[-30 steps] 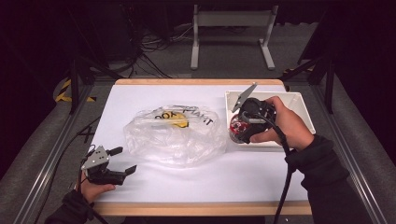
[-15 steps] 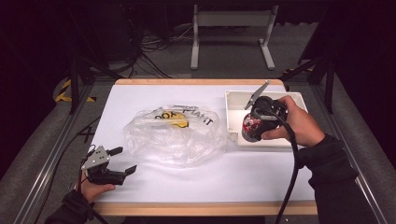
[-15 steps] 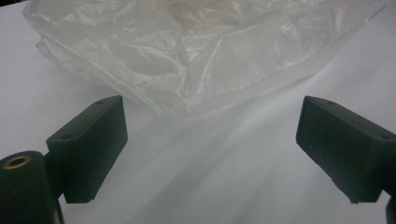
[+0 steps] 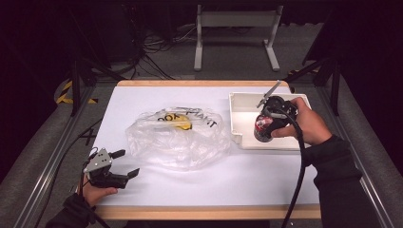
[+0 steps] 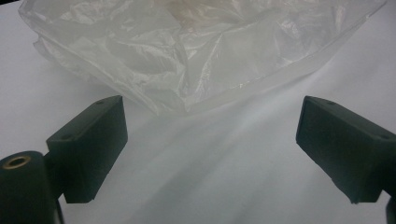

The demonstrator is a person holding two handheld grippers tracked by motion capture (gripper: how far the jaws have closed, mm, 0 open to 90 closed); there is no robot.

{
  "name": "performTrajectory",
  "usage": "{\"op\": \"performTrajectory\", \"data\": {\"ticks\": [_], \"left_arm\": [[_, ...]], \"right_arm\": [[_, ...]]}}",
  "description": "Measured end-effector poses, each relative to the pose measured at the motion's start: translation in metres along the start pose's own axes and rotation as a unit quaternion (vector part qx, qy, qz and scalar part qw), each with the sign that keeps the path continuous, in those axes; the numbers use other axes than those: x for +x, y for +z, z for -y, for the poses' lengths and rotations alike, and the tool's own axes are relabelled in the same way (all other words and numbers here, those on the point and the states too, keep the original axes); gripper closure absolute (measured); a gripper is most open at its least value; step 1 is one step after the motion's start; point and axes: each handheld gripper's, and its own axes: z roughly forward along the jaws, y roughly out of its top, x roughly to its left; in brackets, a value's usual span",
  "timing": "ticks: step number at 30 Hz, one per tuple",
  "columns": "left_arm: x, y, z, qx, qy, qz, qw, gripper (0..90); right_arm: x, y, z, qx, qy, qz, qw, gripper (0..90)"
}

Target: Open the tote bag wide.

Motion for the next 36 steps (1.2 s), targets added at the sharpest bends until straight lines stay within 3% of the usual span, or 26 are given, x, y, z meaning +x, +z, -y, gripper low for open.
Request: {"op": "performTrajectory", "data": {"ticks": [6,14,36], "left_arm": [[-0.001,0.000,0.000,0.001,0.002,0.003,1.0000,9.9],[-0.001,0.000,0.000,-0.001,0.005,0.002,1.0000,9.7],[-0.001,0.000,0.000,0.000,0.004,0.003,1.0000,9.8]], "right_arm": [[-0.011,0.012,0.001,0.014,0.013,0.006,0.9998,25.3],[-0.022,0.022,0.004,0.011,0.039,0.010,0.9991,25.3],[-0.042,0.065,0.010,0.021,0.072,0.007,0.9971,25.3]]}}
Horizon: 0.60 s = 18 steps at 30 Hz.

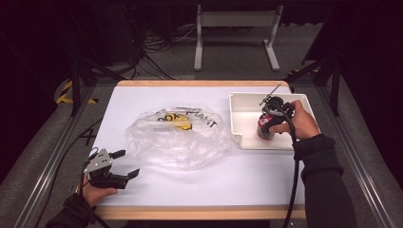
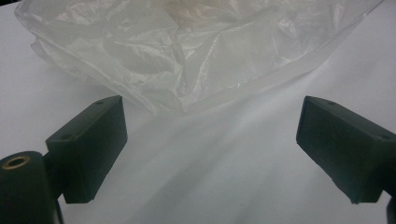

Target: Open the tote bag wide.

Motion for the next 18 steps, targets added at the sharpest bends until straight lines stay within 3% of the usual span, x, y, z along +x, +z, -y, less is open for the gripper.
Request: {"op": "performTrajectory", "data": {"ticks": [18], "left_arm": [[0.001,0.000,0.000,-0.001,-0.007,0.004,1.0000,9.8]], "right_arm": [[-0.008,0.025,-0.005,-0.012,0.020,-0.001,0.9997,25.3]]}}
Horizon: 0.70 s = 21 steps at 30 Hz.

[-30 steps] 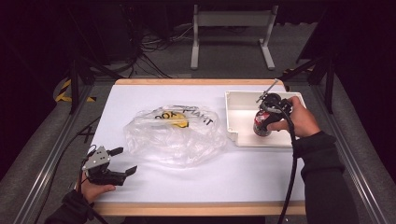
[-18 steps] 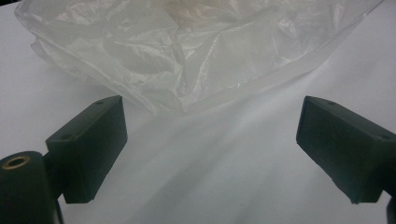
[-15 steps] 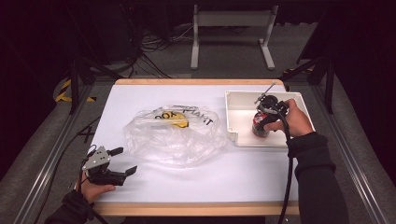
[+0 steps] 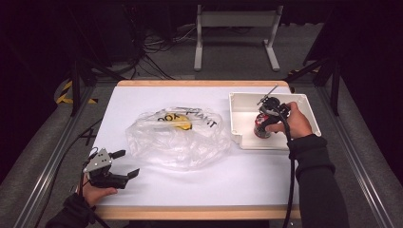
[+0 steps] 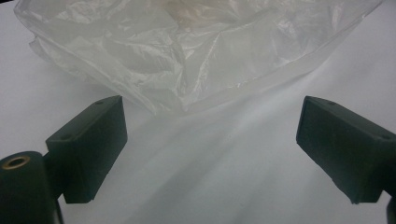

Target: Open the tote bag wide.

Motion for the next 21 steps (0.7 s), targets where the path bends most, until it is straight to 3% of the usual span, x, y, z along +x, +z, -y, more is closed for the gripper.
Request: {"op": "performTrajectory", "data": {"ticks": [10,14,21], "left_arm": [[0.001,0.000,0.000,0.000,0.000,0.004,1.0000,9.7],[0.001,0.000,0.000,0.001,0.000,0.003,1.0000,9.7],[0.001,-0.001,0.000,0.000,0.003,0.003,1.0000,9.7]], "right_arm": [[-0.003,0.003,0.003,0.009,0.016,-0.001,0.9998,23.4],[-0.003,0.000,0.004,-0.007,0.019,-0.001,0.9998,21.3],[0.002,-0.008,0.003,-0.027,0.020,0.033,0.9989,14.9]]}}
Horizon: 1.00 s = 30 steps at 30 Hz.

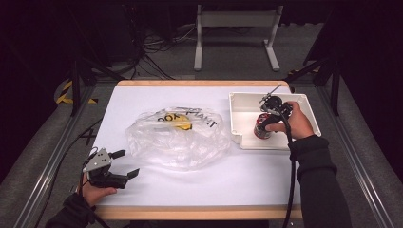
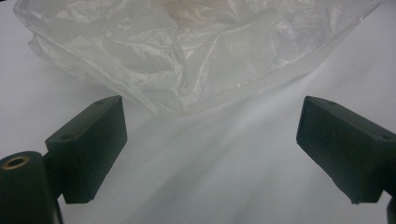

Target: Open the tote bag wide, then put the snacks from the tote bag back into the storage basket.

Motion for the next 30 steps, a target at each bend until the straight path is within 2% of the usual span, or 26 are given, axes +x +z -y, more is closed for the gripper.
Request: {"op": "performTrajectory", "data": {"ticks": [4,7,10,15,17,23,25,30], "left_arm": [[0.000,0.001,0.000,0.000,-0.003,0.000,1.0000,9.5],[0.000,0.001,0.000,0.000,-0.005,0.002,1.0000,9.5],[0.000,0.001,0.000,-0.001,-0.009,0.003,1.0000,9.4],[0.000,0.001,0.000,0.001,-0.005,0.000,1.0000,9.4],[0.000,0.001,0.000,0.004,-0.003,-0.002,1.0000,9.4],[-0.001,0.001,0.000,0.005,0.001,-0.007,1.0000,9.4],[-0.001,0.002,0.000,0.006,-0.001,-0.008,1.0000,9.4],[-0.001,0.002,-0.001,0.006,-0.003,-0.007,1.0000,9.4]], "right_arm": [[0.002,-0.009,0.003,-0.030,0.012,0.000,0.9995,15.0],[0.005,-0.017,0.005,-0.054,0.005,0.013,0.9984,15.8],[0.011,-0.025,0.009,-0.071,-0.005,0.015,0.9973,15.9],[0.020,-0.036,0.018,-0.089,-0.014,0.025,0.9956,16.2],[0.025,-0.043,0.024,-0.102,-0.027,0.038,0.9937,16.7],[0.037,-0.056,0.042,-0.136,-0.042,0.031,0.9893,16.6],[0.041,-0.058,0.049,-0.142,-0.053,0.035,0.9879,16.5],[0.049,-0.062,0.062,-0.156,-0.061,0.037,0.9852,16.0]]}}
